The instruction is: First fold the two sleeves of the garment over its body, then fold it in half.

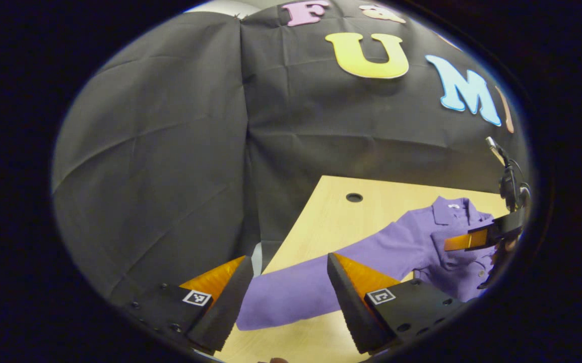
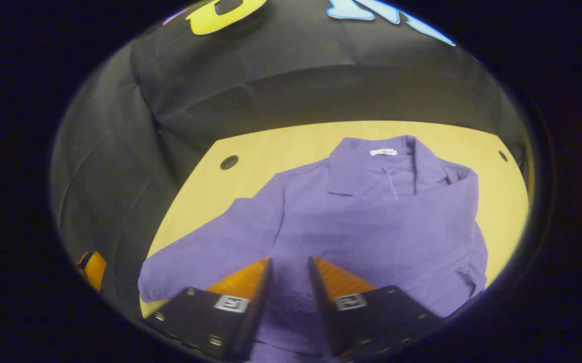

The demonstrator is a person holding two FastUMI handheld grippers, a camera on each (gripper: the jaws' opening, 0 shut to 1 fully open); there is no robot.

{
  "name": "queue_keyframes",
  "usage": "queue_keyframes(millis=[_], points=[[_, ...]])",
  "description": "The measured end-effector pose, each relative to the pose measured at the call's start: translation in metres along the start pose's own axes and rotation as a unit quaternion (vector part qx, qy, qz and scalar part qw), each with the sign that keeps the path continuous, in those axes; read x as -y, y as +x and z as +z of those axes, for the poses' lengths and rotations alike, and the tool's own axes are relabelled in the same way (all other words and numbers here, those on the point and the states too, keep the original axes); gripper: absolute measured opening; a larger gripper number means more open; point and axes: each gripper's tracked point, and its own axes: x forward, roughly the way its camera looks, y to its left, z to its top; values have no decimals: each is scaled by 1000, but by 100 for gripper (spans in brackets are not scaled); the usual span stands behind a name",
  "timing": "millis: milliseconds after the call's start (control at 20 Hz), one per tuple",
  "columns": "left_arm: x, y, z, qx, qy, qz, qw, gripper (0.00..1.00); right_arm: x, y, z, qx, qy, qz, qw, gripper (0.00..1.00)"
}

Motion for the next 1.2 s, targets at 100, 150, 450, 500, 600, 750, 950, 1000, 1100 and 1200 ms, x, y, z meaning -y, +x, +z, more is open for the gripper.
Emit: queue_keyframes(millis=[100, 150, 450, 500, 600, 750, 950, 1000, 1100, 1200], points=[[-6, 11, -15, -16, -8, 5, 1000, 94, -3, -1, 2, 6, -14, -4, 1000, 80], [-9, 18, -23, -23, -11, 6, 1000, 94, -5, -3, 1, 6, -18, -2, 1000, 83], [-26, 46, -78, -70, -17, 22, 997, 98, -5, -13, 5, 6, -27, -2, 1000, 86], [-26, 48, -86, -76, -22, 22, 997, 99, -3, -14, 7, 7, -28, -4, 1000, 86], [-30, 53, -102, -89, -28, 24, 995, 98, 1, -20, 10, 10, -31, -7, 999, 86], [-37, 58, -124, -108, -38, 32, 993, 100, 7, -31, 14, 16, -32, -11, 999, 86], [-44, 61, -144, -135, -55, 40, 989, 95, 23, -55, 21, 33, -51, -29, 998, 86], [-46, 60, -149, -142, -59, 42, 987, 95, 28, -63, 18, 32, -56, -33, 997, 86], [-46, 62, -149, -141, -65, 44, 987, 95, 42, -81, 13, 33, -59, -41, 997, 86], [-46, 61, -149, -142, -60, 47, 987, 95, 60, -100, 3, 27, -60, -55, 996, 86]])
